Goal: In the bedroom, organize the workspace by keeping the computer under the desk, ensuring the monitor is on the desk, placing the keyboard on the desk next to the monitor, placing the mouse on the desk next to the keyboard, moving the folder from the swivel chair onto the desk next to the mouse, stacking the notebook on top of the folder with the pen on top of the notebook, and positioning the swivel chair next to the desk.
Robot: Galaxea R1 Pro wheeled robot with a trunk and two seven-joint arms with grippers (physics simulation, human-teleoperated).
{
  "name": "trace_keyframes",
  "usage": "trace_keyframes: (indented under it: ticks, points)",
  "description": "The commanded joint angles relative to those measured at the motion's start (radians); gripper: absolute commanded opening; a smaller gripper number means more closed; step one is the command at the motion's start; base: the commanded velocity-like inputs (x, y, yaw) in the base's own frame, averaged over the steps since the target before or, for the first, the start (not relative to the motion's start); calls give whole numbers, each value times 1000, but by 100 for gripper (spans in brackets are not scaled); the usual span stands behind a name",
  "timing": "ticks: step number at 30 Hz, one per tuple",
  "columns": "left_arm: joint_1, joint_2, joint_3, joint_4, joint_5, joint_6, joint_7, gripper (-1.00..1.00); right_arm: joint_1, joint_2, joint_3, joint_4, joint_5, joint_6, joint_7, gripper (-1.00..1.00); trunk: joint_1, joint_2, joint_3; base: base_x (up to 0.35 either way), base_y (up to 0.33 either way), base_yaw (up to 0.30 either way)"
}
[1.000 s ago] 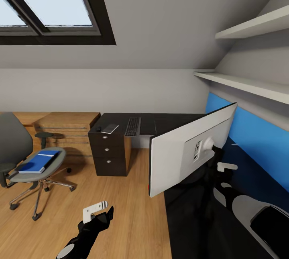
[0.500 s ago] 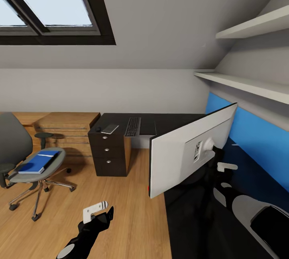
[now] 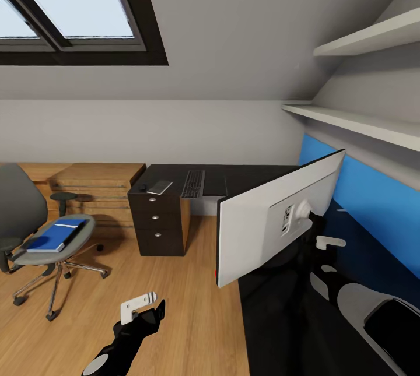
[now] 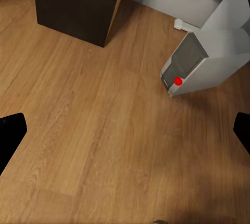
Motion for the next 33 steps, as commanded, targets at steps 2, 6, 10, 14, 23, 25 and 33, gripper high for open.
trace_keyframes:
  ticks: [2, 6, 10, 14, 23, 25, 33]
  points:
    - [-1, 1, -2, -2, 6, 2, 8, 100, 0, 0, 15, -1, 0, 1, -2, -100, 0, -1, -1, 0, 0, 0]
    - [-1, 1, -2, -2, 6, 2, 8, 100, 0, 0, 14, -1, 0, 1, -2, -100, 0, -1, -1, 0, 0, 0]
    - [-1, 1, -2, -3, 6, 2, 8, 100, 0, 0, 14, -1, 0, 1, -2, -100, 0, -1, -1, 0, 0, 0]
    - [-1, 1, -2, -2, 6, 2, 8, 100, 0, 0, 14, -1, 0, 1, -2, -100, 0, -1, -1, 0, 0, 0]
    - [-1, 1, -2, -3, 6, 2, 8, 100, 0, 0, 15, -1, 0, 1, -2, -100, 0, -1, -1, -11, 0, 0]
    - [-1, 1, -2, -2, 6, 2, 8, 100, 0, 0, 15, -1, 0, 1, -2, -100, 0, -1, -1, -100, 0, 0]
    - [-1, 1, -2, -2, 6, 2, 8, 100, 0, 1, 19, -1, 0, 1, -2, -100, 0, -1, -1, -153, 0, 0]
